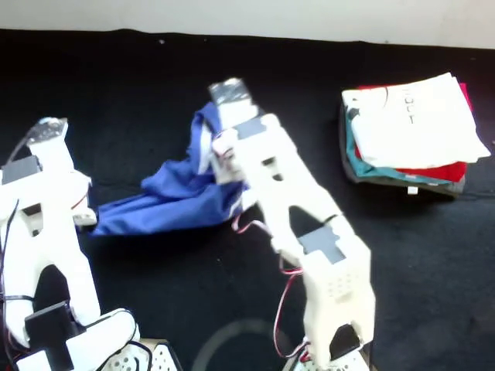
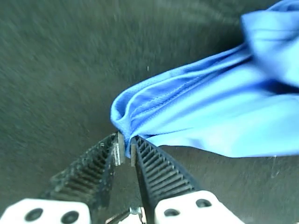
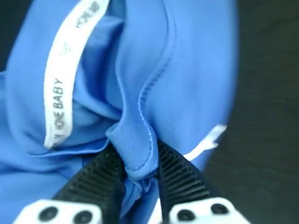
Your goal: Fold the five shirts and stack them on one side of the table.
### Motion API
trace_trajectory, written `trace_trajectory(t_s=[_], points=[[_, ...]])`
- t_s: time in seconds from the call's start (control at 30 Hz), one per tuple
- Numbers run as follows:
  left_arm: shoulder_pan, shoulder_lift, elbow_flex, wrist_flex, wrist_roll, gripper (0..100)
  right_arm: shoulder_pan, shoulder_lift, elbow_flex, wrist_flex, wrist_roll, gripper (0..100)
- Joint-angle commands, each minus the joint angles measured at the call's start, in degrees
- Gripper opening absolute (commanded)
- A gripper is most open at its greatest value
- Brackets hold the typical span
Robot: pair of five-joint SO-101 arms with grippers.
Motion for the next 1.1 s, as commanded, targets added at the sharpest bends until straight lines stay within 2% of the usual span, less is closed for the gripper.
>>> trace_trajectory(t_s=[0.0,0.1,0.33,0.5,0.63,0.77,0.93,1.07], points=[[-0.8,-0.6,-7.3,0.4,-0.4,1,3.9,-9.4,-4.5,4.2,3.6,0.5],[-0.7,-0.6,-12.8,1.8,-0.4,1,4.8,-14.8,-4.8,7.6,5.0,0.5],[1.0,-0.3,-28.2,14.9,-0.4,1,6.5,-24.0,-4.5,14.1,4.7,0.5],[5.2,-0.1,-27.4,19.4,-0.4,1,6.5,-24.3,-3.2,18.8,4.6,0.5],[8.7,-0.1,-20.7,19.4,-0.4,1,6.5,-24.7,8.9,16.6,4.6,0.6],[10.6,-0.1,-12.6,16.2,-0.4,1,7.3,-26.9,24.4,7.3,4.6,1.5],[10.6,-0.1,-2.7,8.8,-0.4,1,7.2,-40.0,40.2,-0.6,5.1,15.2],[10.6,-0.1,2.2,5.0,-0.5,1,7.3,-53.3,45.1,-0.9,7.5,17.0]])
